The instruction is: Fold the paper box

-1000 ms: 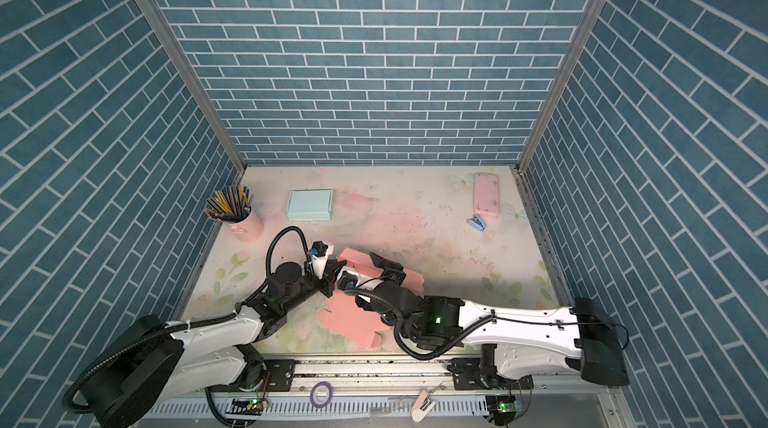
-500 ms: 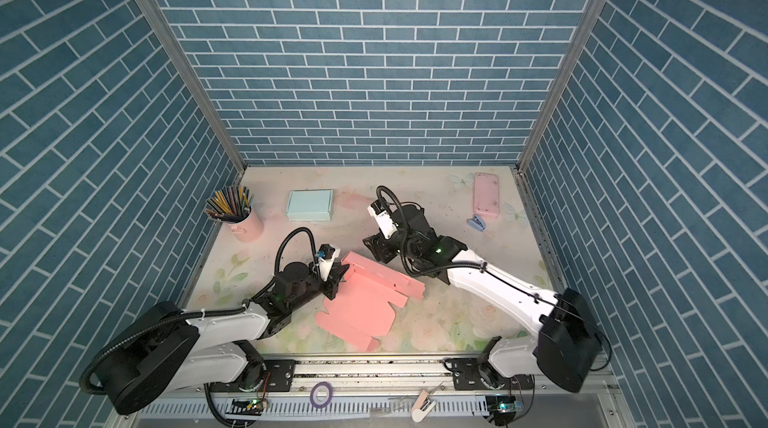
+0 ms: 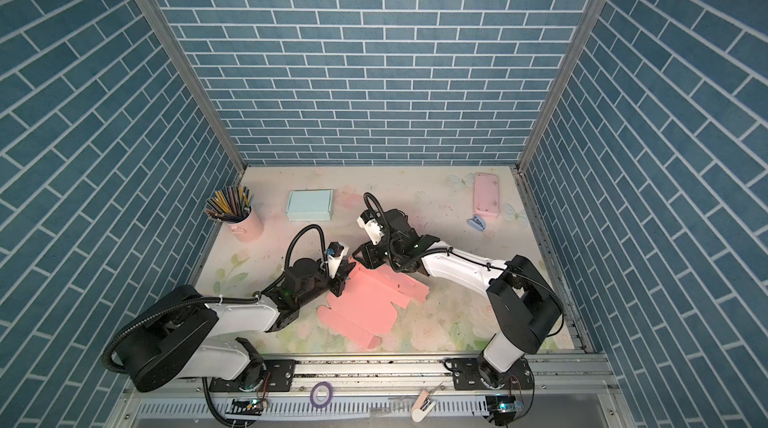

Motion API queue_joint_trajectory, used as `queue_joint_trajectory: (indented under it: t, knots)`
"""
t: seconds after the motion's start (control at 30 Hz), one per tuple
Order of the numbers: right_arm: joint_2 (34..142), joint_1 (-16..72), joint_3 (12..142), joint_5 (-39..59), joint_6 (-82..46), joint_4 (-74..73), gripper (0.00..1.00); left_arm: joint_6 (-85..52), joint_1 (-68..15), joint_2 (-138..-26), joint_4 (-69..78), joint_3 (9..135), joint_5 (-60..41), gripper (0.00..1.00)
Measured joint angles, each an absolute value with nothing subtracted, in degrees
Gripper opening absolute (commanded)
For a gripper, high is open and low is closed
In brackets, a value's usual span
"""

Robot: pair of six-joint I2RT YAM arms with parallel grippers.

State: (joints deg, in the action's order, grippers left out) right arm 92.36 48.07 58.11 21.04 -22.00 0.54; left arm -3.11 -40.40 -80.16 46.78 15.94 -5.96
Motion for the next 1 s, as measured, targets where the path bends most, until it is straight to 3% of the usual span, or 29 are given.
queue_joint_trajectory:
  t: [0.27,0.63,0.77,0.83,1.0]
  knots:
    - [93.7,47.9,56.9,21.3,-23.8,-1.3,0.31,-2.8,-41.0,-85.6,49.2,17.5,-5.0,0.17]
    - [93.8,47.8,55.9,21.2,-24.3,-2.7,0.27,-3.2,-42.3,-87.1,50.9,17.8,-3.4,0.17]
    - [93.8,47.8,55.6,20.7,-25.0,-3.1,0.26,-3.8,-42.8,-88.0,52.1,17.8,-2.1,0.07]
    - [93.8,47.8,55.4,20.5,-25.6,-3.6,0.26,-3.9,-43.0,-88.5,52.8,17.8,-1.5,0.06]
    - [93.8,48.1,54.8,19.9,-26.8,-4.7,0.26,-4.6,-43.3,-88.8,54.1,17.5,-0.9,0.18]
